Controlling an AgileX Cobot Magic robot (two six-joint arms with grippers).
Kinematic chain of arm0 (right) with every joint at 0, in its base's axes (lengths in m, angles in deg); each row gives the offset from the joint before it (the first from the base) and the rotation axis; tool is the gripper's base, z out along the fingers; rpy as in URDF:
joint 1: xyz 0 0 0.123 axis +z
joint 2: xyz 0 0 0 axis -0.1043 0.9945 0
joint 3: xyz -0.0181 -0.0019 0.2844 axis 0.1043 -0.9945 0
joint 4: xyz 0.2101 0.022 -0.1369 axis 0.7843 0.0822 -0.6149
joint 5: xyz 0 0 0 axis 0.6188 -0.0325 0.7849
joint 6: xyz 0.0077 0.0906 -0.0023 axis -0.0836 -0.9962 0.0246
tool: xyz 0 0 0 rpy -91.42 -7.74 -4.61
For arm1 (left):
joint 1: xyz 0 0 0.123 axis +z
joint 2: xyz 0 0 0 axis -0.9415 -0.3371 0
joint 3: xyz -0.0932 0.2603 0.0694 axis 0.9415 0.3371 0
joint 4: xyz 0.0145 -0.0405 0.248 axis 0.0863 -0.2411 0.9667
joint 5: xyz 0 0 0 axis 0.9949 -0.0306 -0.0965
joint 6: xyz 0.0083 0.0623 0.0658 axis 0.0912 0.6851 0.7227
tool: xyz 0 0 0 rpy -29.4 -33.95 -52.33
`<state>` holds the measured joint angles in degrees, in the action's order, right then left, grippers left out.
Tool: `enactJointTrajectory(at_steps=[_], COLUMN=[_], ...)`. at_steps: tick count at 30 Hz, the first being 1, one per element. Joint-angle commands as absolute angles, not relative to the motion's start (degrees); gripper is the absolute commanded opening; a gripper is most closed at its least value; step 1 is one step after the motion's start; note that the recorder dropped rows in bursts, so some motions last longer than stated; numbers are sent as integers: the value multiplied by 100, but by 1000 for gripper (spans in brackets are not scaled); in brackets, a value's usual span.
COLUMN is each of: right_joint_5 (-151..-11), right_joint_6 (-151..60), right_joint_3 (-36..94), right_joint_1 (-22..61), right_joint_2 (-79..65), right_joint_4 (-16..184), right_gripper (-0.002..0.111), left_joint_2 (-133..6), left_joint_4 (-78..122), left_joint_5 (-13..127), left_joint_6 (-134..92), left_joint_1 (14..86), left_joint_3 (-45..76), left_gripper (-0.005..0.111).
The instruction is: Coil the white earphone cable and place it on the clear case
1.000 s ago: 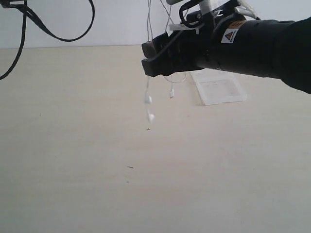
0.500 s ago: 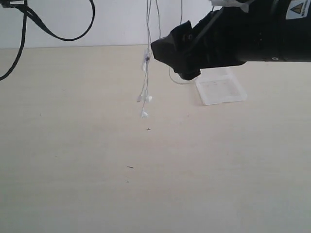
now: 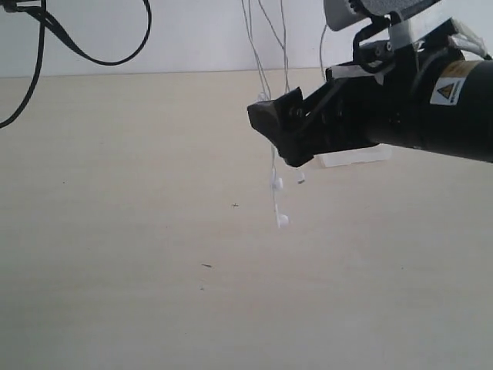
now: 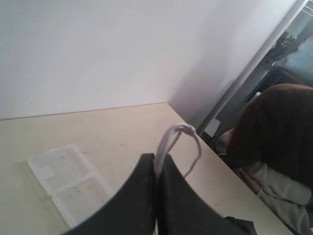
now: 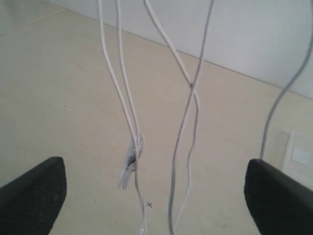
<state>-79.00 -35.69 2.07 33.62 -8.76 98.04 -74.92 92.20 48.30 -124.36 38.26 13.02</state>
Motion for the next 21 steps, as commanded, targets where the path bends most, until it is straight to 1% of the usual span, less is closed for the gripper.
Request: enactJointTrajectory(at_steps=[1, 7, 16, 21], right_joint_5=[-7558, -7575, -8255, -8219], right_joint_6=[-3609, -3562, -3455, -3231], right_joint_3=[88, 88, 75, 75], right_joint_1=[3359, 3359, 3359, 3359], right_joint_2=[-1033, -1559, -2330, -2177], right_joint_4=[9789, 9778, 9741, 9470], right_gripper=[93, 93, 93, 93], left_joint_2=[-7446, -7446, -7446, -7446], left_joint_4=[9184, 9184, 9184, 9184], left_joint_5=[4815, 4831, 4852, 4775], left_joint_6=[-12446, -12446, -12430, -12430], left_joint_1=[3831, 3831, 3831, 3831], left_joint_3=[1324, 1324, 1324, 1324], left_gripper=[0, 0, 0, 0])
